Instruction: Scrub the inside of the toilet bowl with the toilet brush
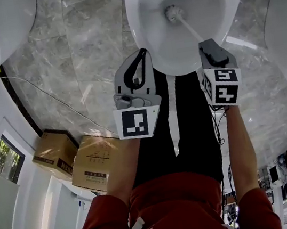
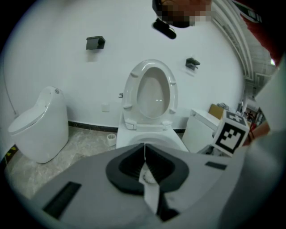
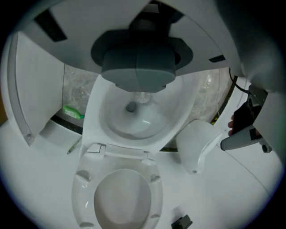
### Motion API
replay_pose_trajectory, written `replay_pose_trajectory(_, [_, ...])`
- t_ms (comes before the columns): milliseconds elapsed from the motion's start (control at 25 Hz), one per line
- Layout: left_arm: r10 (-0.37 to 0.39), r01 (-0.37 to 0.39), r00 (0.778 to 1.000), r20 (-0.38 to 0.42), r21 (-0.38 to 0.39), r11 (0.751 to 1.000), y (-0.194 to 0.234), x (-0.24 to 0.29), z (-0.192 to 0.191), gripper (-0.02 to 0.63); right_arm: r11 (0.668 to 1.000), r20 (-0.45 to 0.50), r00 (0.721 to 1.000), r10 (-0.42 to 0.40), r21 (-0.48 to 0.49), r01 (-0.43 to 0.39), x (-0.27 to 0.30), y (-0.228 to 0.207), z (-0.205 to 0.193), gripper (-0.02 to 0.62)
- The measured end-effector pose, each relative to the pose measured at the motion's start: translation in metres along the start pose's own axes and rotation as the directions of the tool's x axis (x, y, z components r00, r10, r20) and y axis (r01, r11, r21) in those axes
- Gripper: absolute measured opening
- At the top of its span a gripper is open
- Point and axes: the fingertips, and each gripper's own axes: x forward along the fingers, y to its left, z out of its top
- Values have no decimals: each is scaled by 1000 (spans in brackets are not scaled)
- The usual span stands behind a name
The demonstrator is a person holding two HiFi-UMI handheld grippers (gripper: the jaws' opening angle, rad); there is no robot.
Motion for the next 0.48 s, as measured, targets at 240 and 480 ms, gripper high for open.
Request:
replay_pose_trajectory(240, [2, -2, 1000, 10, 10, 1000, 2, -6, -2, -3, 993, 76, 990, 118, -2, -118, -7, 48, 44, 147])
replay_pose_trajectory(480, [18, -18, 1000, 14, -1, 1000, 4, -7, 0, -2, 984, 162, 971, 175, 6, -178, -10, 54, 74, 147])
